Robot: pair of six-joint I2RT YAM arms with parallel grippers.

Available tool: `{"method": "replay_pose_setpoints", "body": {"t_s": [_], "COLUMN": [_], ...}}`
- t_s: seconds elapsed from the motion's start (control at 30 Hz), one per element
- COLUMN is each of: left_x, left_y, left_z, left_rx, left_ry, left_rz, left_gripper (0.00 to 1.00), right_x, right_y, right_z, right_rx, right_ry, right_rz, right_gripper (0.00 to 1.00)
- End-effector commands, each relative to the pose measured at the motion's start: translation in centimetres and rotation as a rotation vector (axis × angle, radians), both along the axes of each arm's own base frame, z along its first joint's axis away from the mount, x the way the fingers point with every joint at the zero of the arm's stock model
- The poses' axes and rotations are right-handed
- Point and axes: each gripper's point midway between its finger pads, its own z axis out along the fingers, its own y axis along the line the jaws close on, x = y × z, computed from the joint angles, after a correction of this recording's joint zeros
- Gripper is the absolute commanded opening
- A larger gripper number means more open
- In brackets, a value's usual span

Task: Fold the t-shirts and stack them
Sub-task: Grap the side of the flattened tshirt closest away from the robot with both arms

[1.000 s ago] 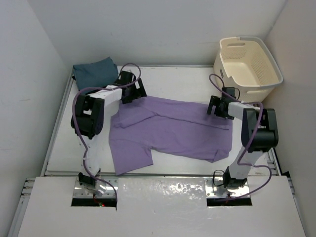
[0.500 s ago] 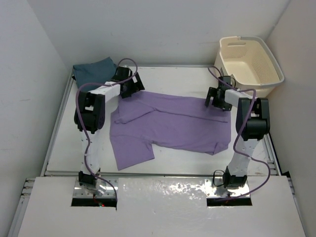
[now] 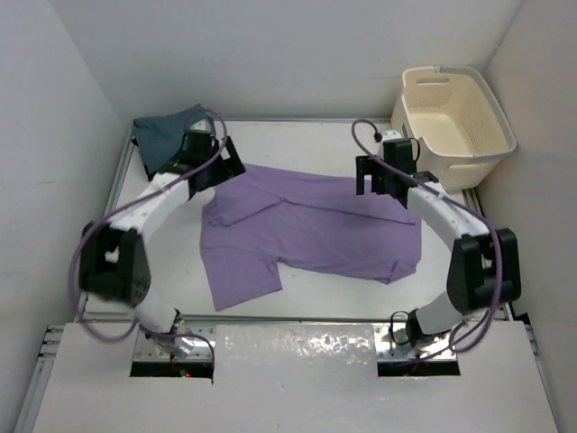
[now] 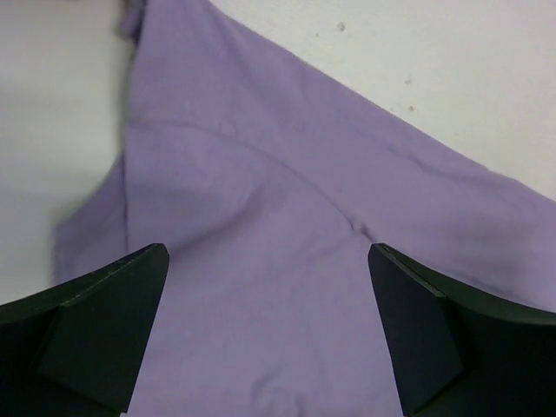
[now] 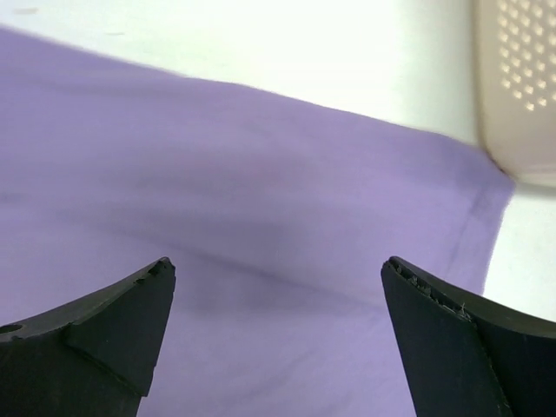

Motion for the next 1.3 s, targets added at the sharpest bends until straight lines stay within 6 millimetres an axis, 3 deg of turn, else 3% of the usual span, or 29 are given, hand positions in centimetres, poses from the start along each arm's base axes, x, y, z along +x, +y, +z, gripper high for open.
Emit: {"method": "replay_pose_setpoints", "body": {"t_s": [0.0,0.03,0.1,0.13,0.2,0.23,0.27,0.33,0.37,0.4,0.53,0.73,0.8,0.93,1.03,1.1,1.13,1.17,1.27], "left_x": [-5.2,-6.8,-11.9,-13.6,-18.8,-20.3,-23.2,-25.8,-28.1,-29.1,-32.9,-33.5,-33.7,-31.7,-32.6,-33.0,-33.1,-33.1,-32.8], "left_y": [1.4,1.6,2.0,1.8,1.7,1.5,0.8,-0.2,-0.8,-0.9,-0.1,0.6,0.8,-1.4,-1.5,-1.3,-1.3,-1.2,-1.3], "left_z": [1.4,2.7,-0.9,-0.4,-3.6,-3.3,-4.9,-5.5,-7.0,-7.5,-10.7,-12.4,-13.4,-13.9,-14.4,-14.6,-14.7,-14.6,-14.5], "left_rx": [-0.03,-0.052,-0.048,-0.062,-0.053,-0.068,-0.086,-0.13,-0.15,-0.162,-0.121,-0.036,-0.008,-0.067,-0.047,-0.039,-0.035,-0.034,-0.031], "left_ry": [0.006,-0.014,0.129,0.123,0.271,0.273,0.363,0.408,0.488,0.516,0.671,0.728,0.757,0.705,0.728,0.74,0.742,0.741,0.731], "left_rz": [0.101,0.104,0.119,0.101,0.093,0.081,0.067,0.041,0.03,0.026,0.042,0.039,0.036,-0.029,-0.051,-0.058,-0.061,-0.062,-0.078], "left_gripper": [1.0,1.0,1.0,1.0,1.0,1.0,1.0,1.0,1.0,1.0,1.0,0.94,0.86,0.71,0.54,0.32,0.14,0.04,0.0], "right_x": [-1.8,-2.9,-4.6,-4.6,-5.2,-5.5,-5.5,-5.4,-5.4,-5.5,-6.0,-6.3,-6.6,-7.2,-8.4,-9.8,-10.3,-11.8,-15.0], "right_y": [1.5,1.9,1.8,1.9,1.0,0.7,0.2,-0.2,-0.6,-1.1,-2.4,-2.8,-3.0,-2.8,-3.5,-4.3,-4.4,-4.8,-5.6], "right_z": [1.8,0.8,0.1,0.3,0.5,0.3,0.4,0.8,0.8,0.6,0.3,0.2,0.2,0.8,0.2,-0.4,-0.5,-1.3,-2.6], "right_rx": [-0.022,0.001,0.034,0.04,0.024,0.015,-0.006,-0.026,-0.037,-0.063,-0.11,-0.11,-0.105,-0.041,-0.015,-0.002,-0.003,-0.021,-0.055], "right_ry": [-0.061,-0.053,-0.063,-0.084,-0.099,-0.093,-0.096,-0.102,-0.1,-0.094,-0.079,-0.076,-0.081,-0.129,-0.124,-0.101,-0.088,-0.03,0.073], "right_rz": [0.041,0.038,0.016,0.012,-0.027,-0.041,-0.059,-0.078,-0.091,-0.111,-0.165,-0.191,-0.212,-0.226,-0.282,-0.329,-0.331,-0.351,-0.382], "right_gripper": [0.99,0.99,0.99,0.99,0.99,0.99,0.99,0.99,0.99,0.99,0.99,0.99,0.99,0.99,0.99,0.99,0.99,0.99,0.99]}}
